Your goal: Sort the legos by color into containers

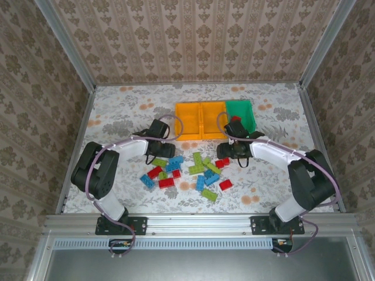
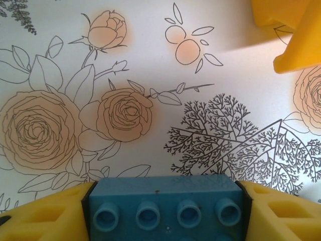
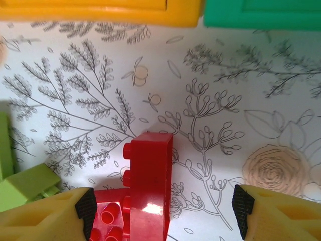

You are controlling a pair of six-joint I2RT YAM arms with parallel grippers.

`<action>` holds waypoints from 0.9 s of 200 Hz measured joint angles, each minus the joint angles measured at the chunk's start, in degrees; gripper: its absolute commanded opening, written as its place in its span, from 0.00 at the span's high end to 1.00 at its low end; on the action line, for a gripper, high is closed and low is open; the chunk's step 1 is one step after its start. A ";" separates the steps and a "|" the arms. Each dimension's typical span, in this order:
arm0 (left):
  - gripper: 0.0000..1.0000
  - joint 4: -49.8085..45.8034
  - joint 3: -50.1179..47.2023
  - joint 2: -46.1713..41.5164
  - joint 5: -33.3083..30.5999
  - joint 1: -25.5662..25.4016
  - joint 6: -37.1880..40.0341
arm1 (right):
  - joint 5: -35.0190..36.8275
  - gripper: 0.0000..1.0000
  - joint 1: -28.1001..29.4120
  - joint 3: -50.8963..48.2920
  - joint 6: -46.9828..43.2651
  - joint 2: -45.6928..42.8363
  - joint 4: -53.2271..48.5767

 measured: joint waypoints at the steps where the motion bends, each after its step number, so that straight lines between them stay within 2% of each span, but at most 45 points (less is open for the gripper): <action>1: 0.50 0.00 0.00 -0.04 0.02 0.00 0.00 | 0.00 0.27 0.04 0.00 0.02 0.09 0.00; 36: 0.48 -2.27 1.11 -2.19 0.07 0.00 0.00 | 0.66 0.35 0.94 0.02 0.13 2.71 -0.02; 70: 0.48 -4.33 7.34 -7.87 0.07 -0.17 0.11 | 1.97 0.45 1.03 0.07 0.04 4.42 0.02; 105: 0.48 -3.34 14.86 -9.33 0.31 -1.27 1.16 | 2.89 0.61 1.03 0.07 0.20 5.20 0.02; 141: 0.45 -2.51 21.11 -4.09 2.82 -2.36 2.05 | 3.80 0.71 1.03 0.07 0.74 5.20 0.26; 180: 0.42 -1.18 25.38 5.53 4.94 -2.89 2.21 | 4.70 0.77 1.03 0.07 1.09 4.87 0.22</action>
